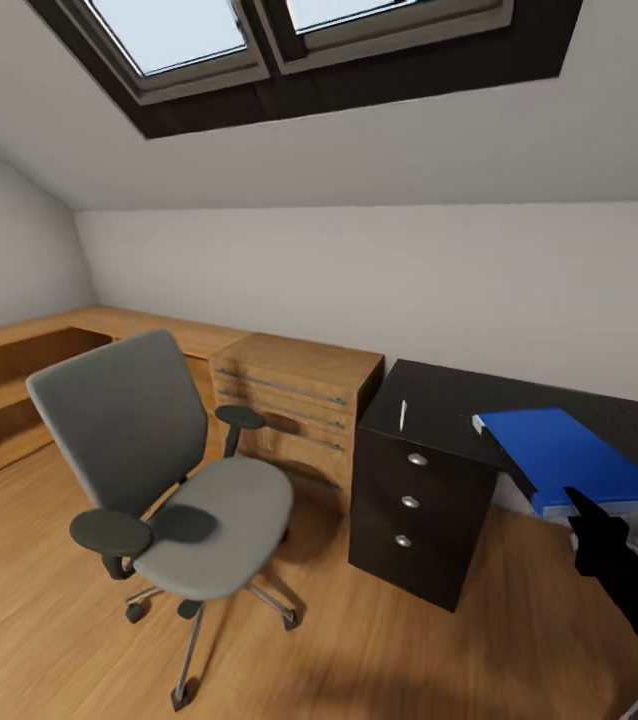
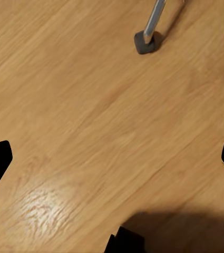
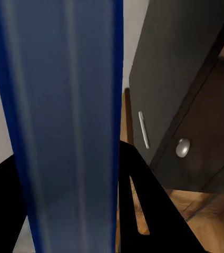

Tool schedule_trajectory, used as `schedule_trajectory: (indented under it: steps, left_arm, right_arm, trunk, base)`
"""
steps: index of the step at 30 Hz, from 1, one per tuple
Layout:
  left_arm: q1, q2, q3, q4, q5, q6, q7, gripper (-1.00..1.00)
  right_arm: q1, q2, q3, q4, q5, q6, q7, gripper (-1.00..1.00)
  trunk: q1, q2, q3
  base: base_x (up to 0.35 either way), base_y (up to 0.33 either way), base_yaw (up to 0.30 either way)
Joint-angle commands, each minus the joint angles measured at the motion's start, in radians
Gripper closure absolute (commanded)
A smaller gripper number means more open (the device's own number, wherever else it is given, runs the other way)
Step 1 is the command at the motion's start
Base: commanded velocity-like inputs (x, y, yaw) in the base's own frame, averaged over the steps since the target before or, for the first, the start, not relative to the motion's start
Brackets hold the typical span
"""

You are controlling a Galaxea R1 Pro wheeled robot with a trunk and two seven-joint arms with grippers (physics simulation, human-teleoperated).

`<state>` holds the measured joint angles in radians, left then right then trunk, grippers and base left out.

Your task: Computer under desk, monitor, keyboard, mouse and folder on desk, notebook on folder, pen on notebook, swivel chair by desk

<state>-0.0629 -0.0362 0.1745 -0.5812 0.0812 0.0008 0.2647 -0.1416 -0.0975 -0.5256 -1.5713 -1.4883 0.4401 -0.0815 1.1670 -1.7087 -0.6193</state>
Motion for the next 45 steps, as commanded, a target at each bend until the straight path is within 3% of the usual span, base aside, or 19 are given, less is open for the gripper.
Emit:
schedule_trajectory:
  steps: [1,6,14,17,18,21,23,37,45]
  left_arm:
    - [0.000,-0.001,0.002,-0.001,0.008,-0.001,0.001,-1.00]
    - [0.000,-0.001,0.001,0.001,0.008,-0.002,0.001,-1.00]
    - [0.000,-0.002,-0.003,0.001,0.006,-0.003,0.001,-1.00]
    - [0.000,-0.002,-0.043,0.001,0.006,-0.010,0.001,-1.00]
    - [0.000,-0.002,-0.085,0.001,0.007,-0.049,0.001,-1.00]
    - [0.000,-0.002,-0.113,0.001,0.007,-0.061,0.001,-1.00]
    - [0.000,-0.002,-0.157,0.001,0.008,-0.066,0.001,-1.00]
    - [0.000,-0.002,-0.169,0.022,0.008,-0.067,0.001,-1.00]
    - [0.000,-0.001,-0.168,0.050,0.008,-0.068,0.001,-1.00]
  right_arm:
    - [-0.001,-0.002,-0.011,-0.001,-0.012,0.005,-0.010,1.00]
    - [-0.001,-0.006,-0.041,-0.001,-0.014,0.004,-0.033,1.00]
    - [-0.001,-0.006,-0.048,0.001,-0.014,-0.002,-0.045,1.00]
    - [-0.001,-0.005,-0.048,0.003,-0.013,-0.024,-0.046,1.00]
    - [-0.001,-0.005,-0.047,0.005,-0.013,-0.043,-0.047,1.00]
    - [-0.001,-0.005,-0.047,0.006,-0.013,-0.047,-0.046,1.00]
    - [-0.002,-0.003,-0.046,0.005,-0.014,-0.050,-0.046,1.00]
    - [-0.002,0.001,-0.038,0.004,-0.015,-0.049,-0.047,1.00]
    - [-0.002,-0.003,-0.011,0.002,-0.017,-0.041,-0.042,1.00]
  trunk:
    - [-0.004,0.007,0.002]
    - [-0.023,0.042,0.018]
    - [-0.046,0.084,0.037]
    - [-0.046,0.084,0.037]
    - [-0.046,0.084,0.037]
    - [-0.046,0.084,0.037]
    - [-0.046,0.084,0.037]
    - [-0.046,0.084,0.037]
    - [-0.046,0.084,0.037]
  base:
    - [0.000,0.000,-0.268]
    - [0.000,0.000,-0.268]
    - [0.000,0.000,-0.268]
    - [0.000,0.000,-0.268]
    - [0.000,0.000,-0.268]
    - [0.000,0.000,-0.268]
    - [0.000,0.000,-0.268]
    - [0.000,0.000,-0.264]
    - [0.000,0.000,-0.047]
